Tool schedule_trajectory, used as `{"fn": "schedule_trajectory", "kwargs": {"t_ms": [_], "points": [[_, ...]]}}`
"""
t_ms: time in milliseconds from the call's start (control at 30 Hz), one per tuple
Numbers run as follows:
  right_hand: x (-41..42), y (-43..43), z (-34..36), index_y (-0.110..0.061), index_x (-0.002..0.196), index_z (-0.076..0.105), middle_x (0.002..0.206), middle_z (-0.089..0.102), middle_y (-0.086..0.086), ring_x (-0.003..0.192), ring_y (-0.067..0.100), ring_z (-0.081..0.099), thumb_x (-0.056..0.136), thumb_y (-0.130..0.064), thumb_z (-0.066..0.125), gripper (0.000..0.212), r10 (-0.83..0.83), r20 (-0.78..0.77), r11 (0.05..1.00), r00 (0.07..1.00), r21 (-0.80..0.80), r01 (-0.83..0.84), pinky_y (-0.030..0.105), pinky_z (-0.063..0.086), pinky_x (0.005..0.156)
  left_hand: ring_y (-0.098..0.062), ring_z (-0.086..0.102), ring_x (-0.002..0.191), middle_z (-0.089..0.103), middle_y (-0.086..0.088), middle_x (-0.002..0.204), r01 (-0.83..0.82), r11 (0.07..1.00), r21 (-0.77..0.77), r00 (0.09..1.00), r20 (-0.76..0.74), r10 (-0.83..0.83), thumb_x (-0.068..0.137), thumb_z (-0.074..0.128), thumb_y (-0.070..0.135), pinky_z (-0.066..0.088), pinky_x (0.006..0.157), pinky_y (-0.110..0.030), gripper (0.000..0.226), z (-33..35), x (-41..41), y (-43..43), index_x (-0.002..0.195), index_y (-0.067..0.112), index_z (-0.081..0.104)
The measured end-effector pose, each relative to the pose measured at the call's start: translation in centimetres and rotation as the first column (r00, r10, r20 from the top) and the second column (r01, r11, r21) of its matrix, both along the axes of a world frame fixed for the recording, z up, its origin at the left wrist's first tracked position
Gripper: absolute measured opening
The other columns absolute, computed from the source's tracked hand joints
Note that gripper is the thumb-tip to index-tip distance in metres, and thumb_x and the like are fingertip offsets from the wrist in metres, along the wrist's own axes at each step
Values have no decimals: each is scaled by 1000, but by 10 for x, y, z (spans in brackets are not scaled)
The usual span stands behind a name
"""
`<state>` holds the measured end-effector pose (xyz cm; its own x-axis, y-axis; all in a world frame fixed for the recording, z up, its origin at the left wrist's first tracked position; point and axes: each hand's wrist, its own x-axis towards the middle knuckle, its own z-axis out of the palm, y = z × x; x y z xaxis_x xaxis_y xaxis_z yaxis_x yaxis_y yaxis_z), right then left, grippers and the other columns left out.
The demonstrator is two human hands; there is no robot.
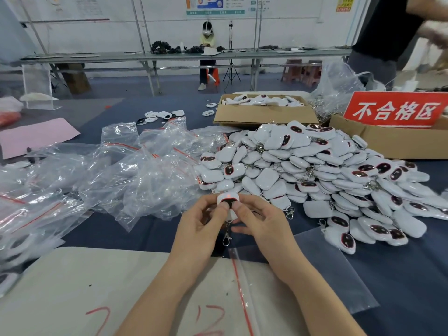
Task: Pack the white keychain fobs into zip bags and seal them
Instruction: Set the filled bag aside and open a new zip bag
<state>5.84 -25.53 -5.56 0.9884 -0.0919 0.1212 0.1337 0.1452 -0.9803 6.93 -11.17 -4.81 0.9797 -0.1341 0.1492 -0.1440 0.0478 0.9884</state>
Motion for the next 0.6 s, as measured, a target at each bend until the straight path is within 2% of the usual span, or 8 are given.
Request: {"fn": "schedule_trajectory", "kwargs": {"t_ms": [167, 367, 433, 500, 600], "points": [[0, 1, 0, -25, 102, 75, 96, 76, 0, 90, 18, 73, 97, -16, 65, 14, -17, 9, 1000, 1000, -4, 18, 25, 60, 73, -9, 70, 81, 75, 8, 86, 0, 1000, 3, 1000, -5, 0, 101, 61, 21, 52, 68, -15, 19, 0, 1, -2, 106, 32, 76], [0, 2, 1, -26, 96, 75, 92, 76, -3, 87, 14, 73, 97, -16, 64, 14, -25, -3, 1000, 1000, 11, 25, 24, 59, 72, -17, 70, 79, 75, 3, 87, 6, 1000, -6, 1000, 4, -6, 101, 61, 19, 59, 76, -37, 22, 1, -1, -4, 105, 35, 76], [0, 2, 1, -25, 97, 74, 89, 76, -4, 86, 12, 73, 97, -17, 64, 13, -30, -6, 1000, 1000, 7, 30, 24, 59, 71, -15, 68, 78, 76, 0, 88, 6, 1000, -8, 1000, 15, -6, 101, 61, 18, 58, 73, -29, 25, 3, -2, -4, 103, 38, 76], [0, 2, 1, -25, 96, 74, 85, 75, -6, 84, 11, 73, 97, -18, 64, 12, -32, -13, 999, 999, 2, 32, 23, 59, 71, -21, 70, 81, 77, -3, 92, 9, 1000, -9, 1000, 18, -8, 101, 61, 18, 57, 72, -24, 27, 4, -2, -4, 102, 40, 76], [0, 2, 2, -30, 92, 74, 83, 75, -8, 84, 9, 73, 97, -20, 64, 15, -31, -13, 999, 999, -10, 31, 21, 59, 72, -33, 70, 95, 77, -6, 98, 19, 1000, -11, 1000, 13, -19, 101, 61, 19, 59, 79, -31, 27, 3, -2, -3, 104, 41, 77]]}}
